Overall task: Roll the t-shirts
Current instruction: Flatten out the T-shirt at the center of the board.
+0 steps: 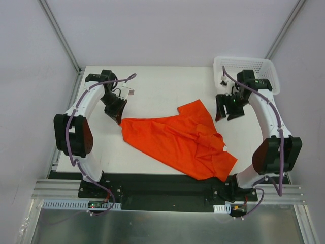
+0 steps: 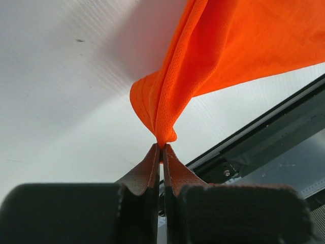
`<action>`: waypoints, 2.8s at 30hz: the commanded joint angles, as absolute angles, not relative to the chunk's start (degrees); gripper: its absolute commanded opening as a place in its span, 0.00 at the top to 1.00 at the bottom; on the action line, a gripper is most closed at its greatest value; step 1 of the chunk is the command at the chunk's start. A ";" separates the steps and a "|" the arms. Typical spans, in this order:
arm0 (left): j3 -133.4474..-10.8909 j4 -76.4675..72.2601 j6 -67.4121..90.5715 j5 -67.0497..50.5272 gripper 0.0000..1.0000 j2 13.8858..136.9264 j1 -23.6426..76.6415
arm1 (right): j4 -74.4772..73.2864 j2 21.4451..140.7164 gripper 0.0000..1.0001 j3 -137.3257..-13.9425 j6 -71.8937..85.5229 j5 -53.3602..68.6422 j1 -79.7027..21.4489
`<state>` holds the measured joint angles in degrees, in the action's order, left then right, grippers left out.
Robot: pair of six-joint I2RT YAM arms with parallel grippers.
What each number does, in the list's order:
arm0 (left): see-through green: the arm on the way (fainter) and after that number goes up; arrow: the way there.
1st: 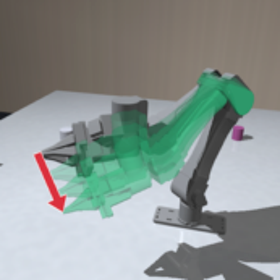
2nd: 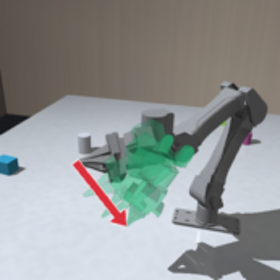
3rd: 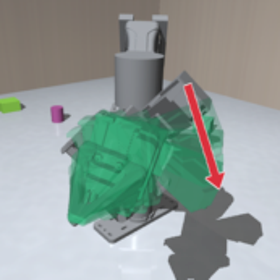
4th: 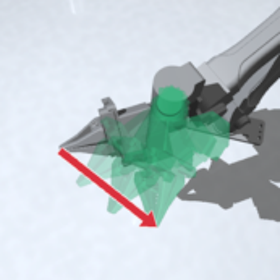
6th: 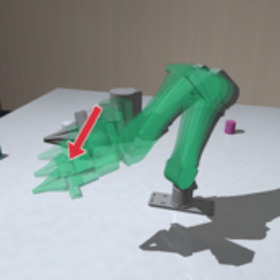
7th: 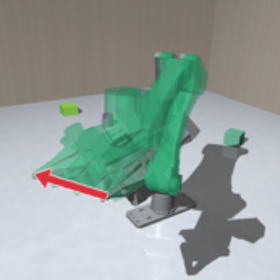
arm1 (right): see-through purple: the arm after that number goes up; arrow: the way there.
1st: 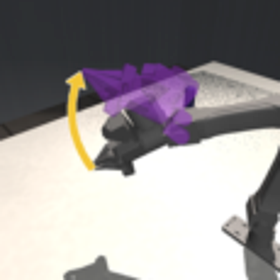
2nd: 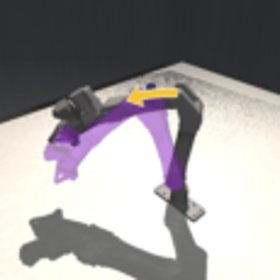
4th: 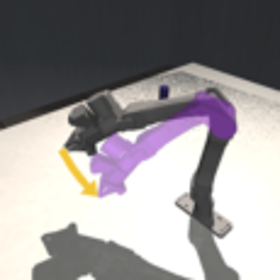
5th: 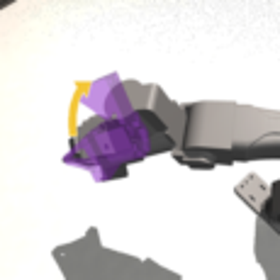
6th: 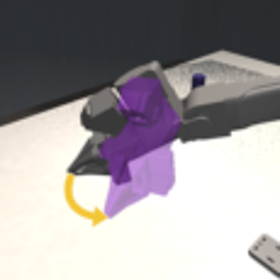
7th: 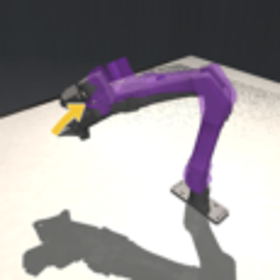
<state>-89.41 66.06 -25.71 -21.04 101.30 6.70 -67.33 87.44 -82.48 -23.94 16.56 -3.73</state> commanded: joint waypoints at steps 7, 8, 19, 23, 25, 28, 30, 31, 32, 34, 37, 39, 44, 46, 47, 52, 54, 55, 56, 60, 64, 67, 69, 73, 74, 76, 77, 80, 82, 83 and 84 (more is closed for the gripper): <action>-76.31 65.40 -29.44 -16.28 1.00 98.27 6.68 | -54.14 117.28 0.43 -112.37 -33.31 9.77 -14.76; -75.77 64.61 -29.97 -15.39 1.00 98.35 6.68 | -54.23 119.60 0.44 -115.02 -32.70 8.97 -14.94; -80.07 63.99 -25.41 -21.26 1.00 102.12 6.59 | -49.92 134.56 0.52 -125.68 -34.72 2.28 -16.61; -79.37 63.37 -24.96 -22.41 1.00 103.09 6.59 | -49.22 137.54 0.53 -127.26 -35.51 2.02 -17.75; -79.36 63.46 -25.22 -21.71 1.00 103.45 6.68 | -48.96 139.03 0.54 -128.14 -35.94 2.28 -18.37; -79.72 63.72 -25.14 -21.80 1.00 103.53 6.59 | -49.04 141.05 0.55 -129.45 -37.87 1.94 -19.51; -79.98 64.33 -24.96 -21.62 1.00 103.71 6.59 | -49.48 141.85 0.57 -129.90 -38.84 0.35 -19.86; -80.24 64.51 -24.87 -21.62 1.00 103.80 6.59 | -49.40 142.29 0.57 -129.73 -38.85 0.35 -19.69; -80.33 64.69 -24.87 -21.71 1.00 103.71 6.59 | -49.39 142.56 0.57 -129.90 -38.15 0.44 -19.25; -80.42 64.78 -24.61 -21.62 1.00 103.62 6.59 | -50.62 143.43 0.57 -131.30 -37.36 0.44 -18.37; -80.59 64.78 -24.35 -21.36 1.00 103.54 6.59 | -51.76 144.31 0.57 -132.80 -37.97 1.14 -18.46; -80.60 64.77 -24.08 -21.36 1.00 103.45 6.59 | -52.12 144.67 0.57 -133.24 -38.14 0.88 -18.63; -79.98 64.78 -24.26 -20.57 1.00 103.36 6.59 | -53.43 145.89 0.57 -134.91 -37.79 0.44 -18.72; -79.80 64.78 -24.17 -20.30 1.00 103.27 6.59 | -54.49 147.21 0.60 -137.01 -38.58 0.44 -19.16; -79.89 64.78 -24.26 -20.22 1.00 103.18 6.59 | -55.28 147.48 0.65 -137.46 -38.84 0.44 -19.33; -80.07 64.86 -24.61 -18.72 1.00 103.01 6.59 | -55.64 147.57 0.84 -137.64 -39.46 0.70 -19.42; -80.15 64.69 -24.87 -18.28 1.00 103.18 6.59 | -55.37 147.48 0.93 -137.46 -39.11 0.44 -19.42; -80.33 64.77 -24.87 -17.85 1.00 103.27 6.59 | -55.11 147.22 0.97 -136.42 -38.85 0.44 -19.34; -80.51 64.69 -25.13 -17.58 1.00 103.36 6.59 | -53.54 146.17 0.99 -135.54 -38.06 -2.26 -19.16; -85.06 64.69 -26.01 -14.07 1.00 103.45 6.07 | -49.23 140.55 0.99 -132.37 -36.22 -2.20 -18.28; -95.16 65.13 -25.67 -13.18 1.00 103.71 3.78 | -38.37 130.19 0.99 -126.67 -36.12 -0.62 -17.32; -104.92 66.09 -25.84 -12.39 1.00 104.59 3.08 | -32.45 121.83 0.99 -122.61 -37.17 -0.53 -16.79; -112.45 66.44 -25.84 -12.04 1.00 105.38 2.99 | -31.20 119.54 0.99 -123.48 -38.23 -0.53 -16.52; -124.17 66.71 -25.05 -10.02 1.00 105.91 2.99 | -29.10 113.49 1.00 -127.34 -39.46 -2.54 -16.17; -126.02 66.62 -24.96 -9.50 1.00 106.00 2.90 | -28.66 112.34 0.99 -127.70 -39.55 -2.98 -16.00; -130.85 66.45 -24.96 -7.74 1.00 105.82 2.64 | -27.43 108.92 0.99 -128.14 -39.99 -4.12 -16.00; -132.26 66.10 -24.79 -7.21 1.00 105.56 2.46 | -27.16 107.77 0.99 -128.14 -40.25 -4.30 -16.08; -137.27 64.43 -24.44 -3.79 1.00 103.46 2.20 | -26.46 103.29 0.99 -127.71 -42.17 -5.71 -17.13; -139.04 62.76 -24.26 -1.60 1.00 101.61 2.20 | -26.98 100.91 0.99 -127.18 -43.94 -7.37 -18.28; -139.56 62.06 -24.17 -1.06 1.00 99.69 2.11 | -26.90 98.11 1.00 -125.70 -45.77 -7.90 -19.76; -139.92 61.09 -24.17 -0.53 1.00 98.80 2.20 | -26.89 96.61 0.99 -124.99 -46.49 -8.52 -20.56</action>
<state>-136.29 63.72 -24.88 -6.00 105.12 2.87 -28.58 103.39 -126.30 -41.54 -4.47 -17.32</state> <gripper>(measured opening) 0.008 0.019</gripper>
